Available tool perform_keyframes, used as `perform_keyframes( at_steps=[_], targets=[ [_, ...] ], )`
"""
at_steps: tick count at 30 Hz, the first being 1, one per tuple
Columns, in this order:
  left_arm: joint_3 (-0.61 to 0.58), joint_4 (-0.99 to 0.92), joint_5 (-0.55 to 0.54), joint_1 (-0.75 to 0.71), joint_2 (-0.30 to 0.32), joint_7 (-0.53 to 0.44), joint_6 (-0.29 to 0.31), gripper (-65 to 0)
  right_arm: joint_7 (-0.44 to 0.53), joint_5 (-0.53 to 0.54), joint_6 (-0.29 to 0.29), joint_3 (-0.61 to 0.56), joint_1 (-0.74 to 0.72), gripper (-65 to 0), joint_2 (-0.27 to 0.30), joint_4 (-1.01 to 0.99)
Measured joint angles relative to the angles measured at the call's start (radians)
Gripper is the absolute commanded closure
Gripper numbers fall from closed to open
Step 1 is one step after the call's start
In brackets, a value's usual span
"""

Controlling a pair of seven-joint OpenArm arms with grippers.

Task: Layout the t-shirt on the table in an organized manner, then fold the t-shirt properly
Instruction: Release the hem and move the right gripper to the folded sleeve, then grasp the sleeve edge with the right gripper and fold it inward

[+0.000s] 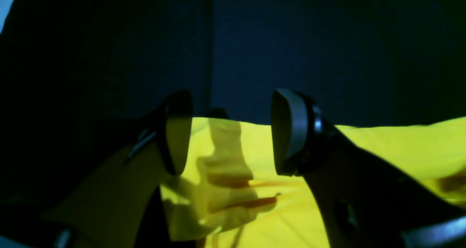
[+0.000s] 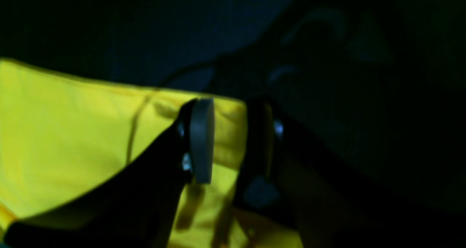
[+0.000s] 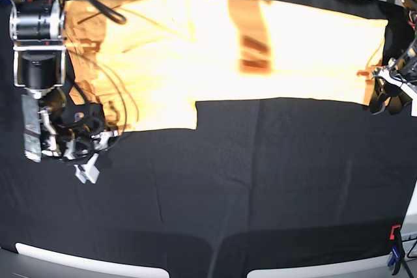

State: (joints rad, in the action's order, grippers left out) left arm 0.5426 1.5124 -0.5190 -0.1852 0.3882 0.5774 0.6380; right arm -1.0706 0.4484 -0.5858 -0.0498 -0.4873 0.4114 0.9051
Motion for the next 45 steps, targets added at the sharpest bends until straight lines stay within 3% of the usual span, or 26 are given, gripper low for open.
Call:
perform_keyframes(
  at_steps=[3,10,14,19,29,45],
  targets=[
    [0.000,0.000,0.014,0.000,0.002,0.000,-0.002,-31.9,0.003,-0.093,0.004,0.000,-0.008,-19.8,-0.024,0.001],
    [0.000,0.000,0.014,0.000,0.002,-0.001,-0.002,-31.9,-0.042,-0.051,0.023,0.000,-0.008,-19.3,-0.030,0.002],
    [0.000,0.000,0.014,0.000,0.002,-0.001,-0.002,-31.9,-0.042,-0.056,0.023,0.000,-0.008,-8.2,-0.026,0.002],
    [0.000,0.000,0.014,0.000,0.002,-0.001,-0.002,-31.9,-0.050,-0.057,0.023,0.000,-0.005,0.0,-0.022,0.012],
    [0.000,0.000,0.014,0.000,0.002,-0.002,-0.002,-31.9,-0.064,-0.056,0.022,0.000,0.038,0.0,-0.024,0.286],
    [0.000,0.000,0.024,-0.003,0.002,-0.002,-0.028,-31.9,-0.079,-0.060,0.026,0.037,0.602,0.0,-0.024,0.946]
  ],
)
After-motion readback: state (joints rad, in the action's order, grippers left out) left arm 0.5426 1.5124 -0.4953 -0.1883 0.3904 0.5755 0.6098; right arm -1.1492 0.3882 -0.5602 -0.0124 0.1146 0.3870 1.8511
